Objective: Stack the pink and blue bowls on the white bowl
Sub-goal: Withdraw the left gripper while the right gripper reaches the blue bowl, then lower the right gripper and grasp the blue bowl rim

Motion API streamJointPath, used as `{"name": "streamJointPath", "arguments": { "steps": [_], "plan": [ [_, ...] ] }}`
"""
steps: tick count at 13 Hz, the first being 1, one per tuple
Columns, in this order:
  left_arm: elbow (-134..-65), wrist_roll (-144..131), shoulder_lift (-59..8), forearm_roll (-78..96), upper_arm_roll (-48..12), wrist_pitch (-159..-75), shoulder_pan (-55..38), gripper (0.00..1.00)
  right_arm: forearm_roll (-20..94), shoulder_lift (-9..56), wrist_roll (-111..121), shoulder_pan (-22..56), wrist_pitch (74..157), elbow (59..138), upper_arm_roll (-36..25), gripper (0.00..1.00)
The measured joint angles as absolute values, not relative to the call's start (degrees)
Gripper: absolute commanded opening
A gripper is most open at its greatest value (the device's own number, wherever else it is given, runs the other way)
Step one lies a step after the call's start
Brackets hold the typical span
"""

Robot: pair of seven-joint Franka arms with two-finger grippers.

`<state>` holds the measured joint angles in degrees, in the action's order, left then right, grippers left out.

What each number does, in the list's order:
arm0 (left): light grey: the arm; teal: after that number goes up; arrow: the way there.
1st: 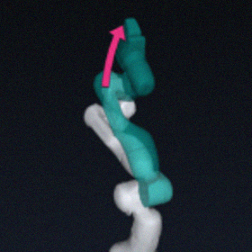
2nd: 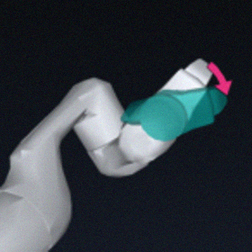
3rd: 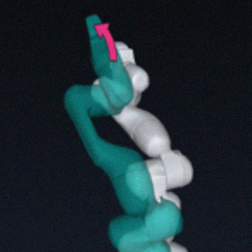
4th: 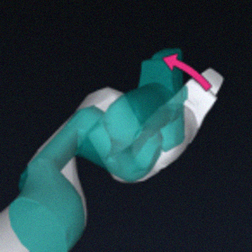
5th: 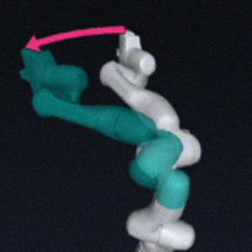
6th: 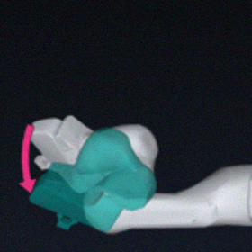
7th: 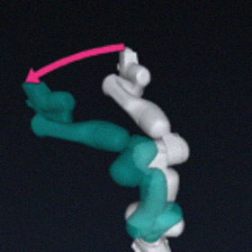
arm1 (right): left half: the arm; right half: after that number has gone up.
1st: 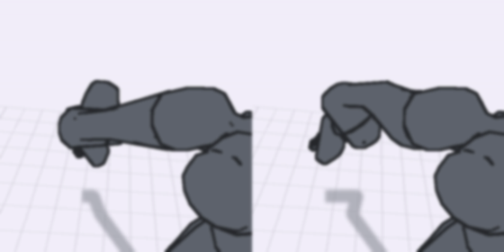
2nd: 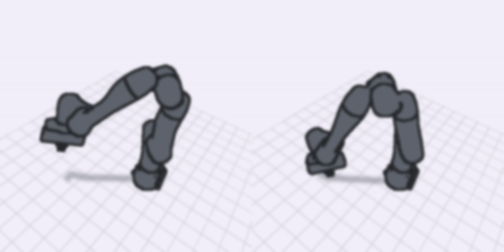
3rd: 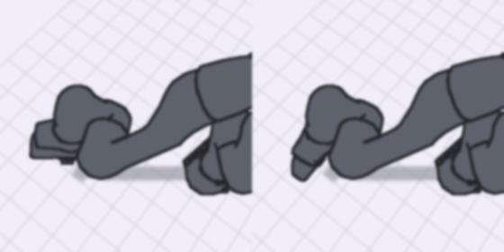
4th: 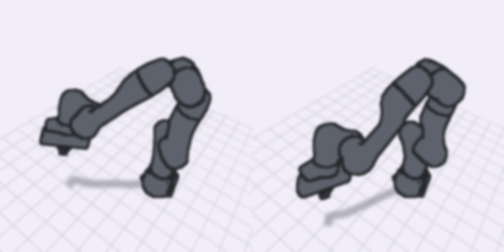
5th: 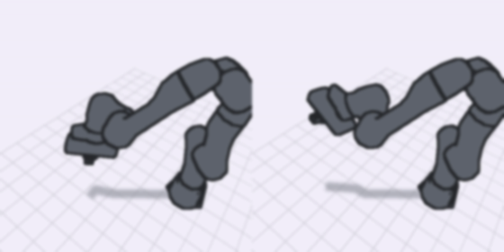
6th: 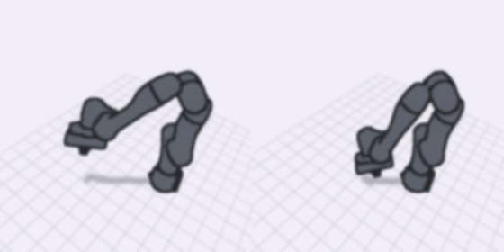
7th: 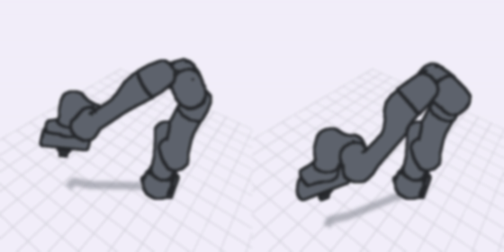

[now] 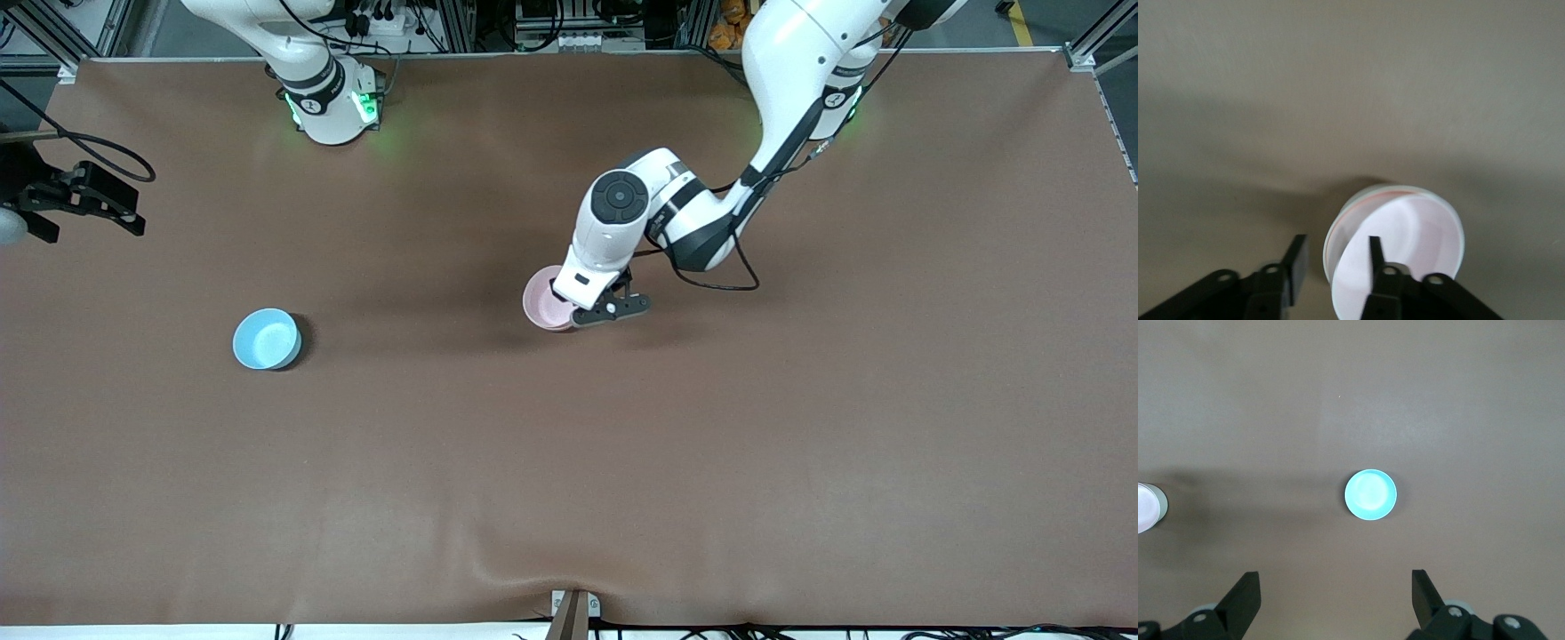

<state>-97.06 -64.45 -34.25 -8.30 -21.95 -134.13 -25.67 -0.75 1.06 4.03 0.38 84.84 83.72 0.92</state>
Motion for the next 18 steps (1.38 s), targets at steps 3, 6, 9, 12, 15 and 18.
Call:
{"name": "streamJointPath", "arguments": {
  "steps": [3,6,9,12,15,18],
  "plan": [
    [-95.62,-62.28,-27.76,-8.34,-22.11,-125.53,-20.99,1.00,-0.74,1.10,4.02,0.20,84.84,83.72,0.84,1.00],
    [-95.14,-55.27,-18.92,-8.16,-22.17,-114.63,-15.31,1.00,-0.85,1.96,4.03,-1.60,85.03,83.78,0.76,1.00],
    [-95.08,-46.12,-11.27,-7.21,-22.14,-104.54,-8.44,1.00,-1.10,6.08,4.04,-3.57,86.65,83.98,0.71,1.00],
    [-93.57,-35.65,-5.97,-4.21,-22.04,-95.43,0.10,1.00,-1.17,10.60,4.10,-6.44,87.13,84.13,0.64,1.00],
    [-87.70,-28.99,-4.68,-3.65,-21.87,-86.57,7.54,1.00,-1.17,13.99,4.10,-7.71,90.57,87.21,0.62,1.00],
    [-84.75,-25.22,-4.44,-2.92,-21.80,-83.61,11.64,1.00,-1.16,15.03,4.10,-10.10,98.96,95.47,0.58,1.00]
  ]
}}
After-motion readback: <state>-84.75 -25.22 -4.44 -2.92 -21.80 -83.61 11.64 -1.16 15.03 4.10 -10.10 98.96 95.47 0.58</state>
